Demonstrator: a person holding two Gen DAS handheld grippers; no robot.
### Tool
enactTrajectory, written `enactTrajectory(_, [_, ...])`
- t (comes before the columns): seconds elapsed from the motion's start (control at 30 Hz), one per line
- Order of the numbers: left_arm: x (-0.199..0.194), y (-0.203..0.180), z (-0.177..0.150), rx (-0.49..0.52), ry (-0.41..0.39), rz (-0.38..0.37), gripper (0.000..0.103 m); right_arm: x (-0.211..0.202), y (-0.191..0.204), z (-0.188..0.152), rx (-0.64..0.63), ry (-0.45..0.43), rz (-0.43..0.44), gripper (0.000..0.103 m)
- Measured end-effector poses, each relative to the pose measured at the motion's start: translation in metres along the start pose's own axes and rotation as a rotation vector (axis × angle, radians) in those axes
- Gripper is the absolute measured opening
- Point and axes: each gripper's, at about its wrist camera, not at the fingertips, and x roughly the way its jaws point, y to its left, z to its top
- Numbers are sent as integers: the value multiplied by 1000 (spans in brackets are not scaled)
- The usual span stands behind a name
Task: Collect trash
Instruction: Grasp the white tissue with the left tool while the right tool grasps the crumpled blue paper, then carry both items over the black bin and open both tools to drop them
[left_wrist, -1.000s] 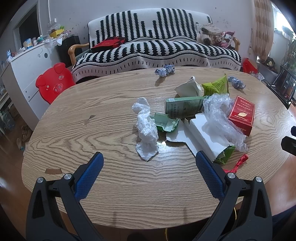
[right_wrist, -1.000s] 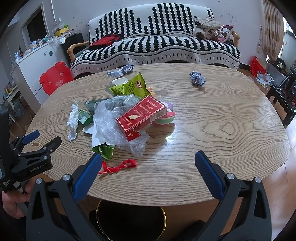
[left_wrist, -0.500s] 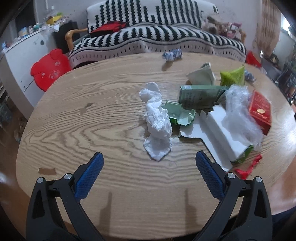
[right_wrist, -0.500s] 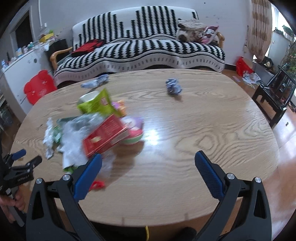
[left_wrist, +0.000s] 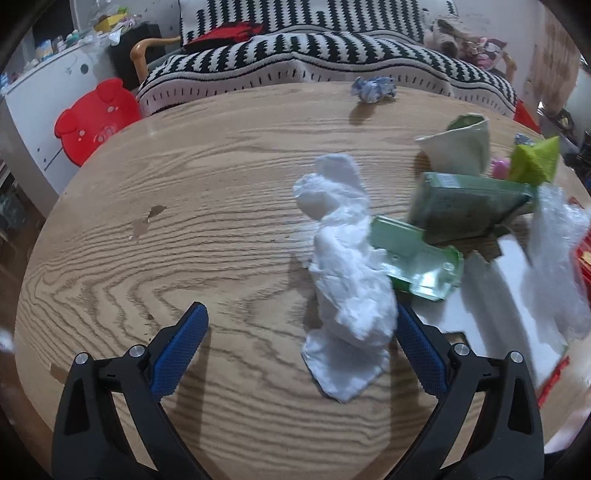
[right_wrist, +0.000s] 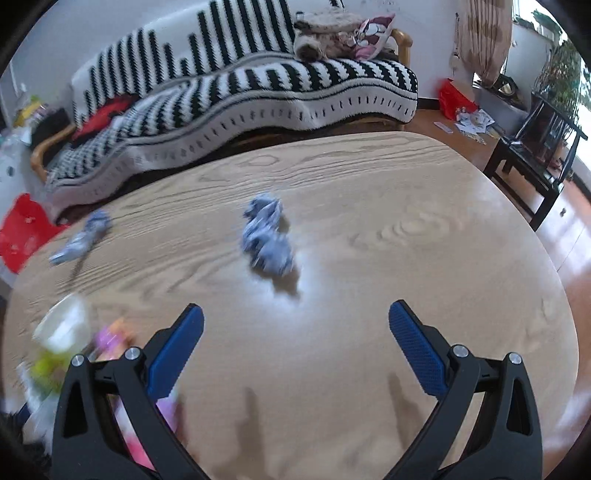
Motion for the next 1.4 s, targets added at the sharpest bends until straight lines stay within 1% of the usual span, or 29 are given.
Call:
enactTrajectory(0.1, [3,2,5,-26,-7,-27,93,39,7,21,-11,53,-19,97])
enactTrajectory(0.13, [3,1,6,-24,-12,-31,87,48,10,26,-16,55,-28,95])
enactTrajectory(0.17, [3,0,8,-22,-20,-34,79,57,12,30,-32,58,-37,90])
enactTrajectory(0.2, [2,-2,8,-18,-28,-35,74,65,15,32,-50,73,-43,82])
enactTrajectory(0.23, [1,-3,9,-14,-35,-36,66,72,18,33,-63,89,-43,75])
enactTrajectory(0.27, [0,-5,9,-8,-39,-38,56,71,20,33,-80,58,-45,65])
enactTrajectory(0.3, [-1,-7,9,1,-42,-43,50,71,23,34,-89,49,-31,40])
enactTrajectory(0.33, [-3,-8,9,8,-41,-45,40,70,25,34,-96,48,-24,36])
enactTrajectory(0.37, [-3,-7,9,8,-39,-49,33,66,27,33,-105,47,-22,34])
enactTrajectory(0.4, [-4,-5,9,4,-36,-66,29,62,28,29,-111,38,-17,33])
enactTrajectory(0.43, [-6,-2,9,-9,-26,-82,21,56,29,26,-118,24,-9,33])
enactTrajectory(0.5, [-11,3,10,-27,-29,-104,19,38,29,17,-126,-4,-2,33])
enactTrajectory(0.53, [-15,5,11,-27,-38,-101,17,25,28,12,-122,-19,12,33])
enactTrajectory(0.6, [-28,8,10,-21,-76,-86,17,2,27,0,-115,-38,45,33])
enactTrajectory(0.67, [-41,10,8,-23,-100,-94,17,-31,25,-19,-107,-53,98,33])
enactTrajectory(0.73, [-55,12,4,-21,-127,-107,16,-59,28,-40,-113,-61,133,33])
enactTrajectory(0.8, [-69,12,-3,-13,-147,-117,16,-93,29,-67,-115,-75,168,33])
enactTrajectory(0.9, [-87,7,-18,13,-159,-146,16,-135,38,-105,-149,-77,181,33])
enactTrajectory(0.97, [-98,2,-32,21,-145,-185,16,-164,42,-134,-150,-86,219,33])
enactTrajectory(1.0, [-104,0,-39,16,-131,-220,16,-174,43,-147,-153,-89,235,33])
enactTrajectory(1.03, [-108,-2,-44,19,-126,-233,16,-185,46,-162,-156,-94,250,33])
enactTrajectory(1.1, [-120,-12,-53,63,-144,-228,16,-201,52,-193,-173,-80,284,33])
enactTrajectory(1.13, [-129,-21,-60,104,-170,-207,16,-207,54,-207,-177,-75,297,33])
enactTrajectory(1.2, [-138,-30,-72,144,-191,-196,16,-214,59,-228,-192,-62,316,33])
enactTrajectory(1.27, [-145,-37,-89,172,-179,-213,16,-220,65,-250,-217,-47,329,33])
enactTrajectory(1.33, [-146,-44,-110,183,-132,-255,16,-226,69,-272,-243,-26,346,33])
enactTrajectory(1.4, [-145,-53,-138,203,-61,-318,16,-227,72,-288,-263,-10,348,33])
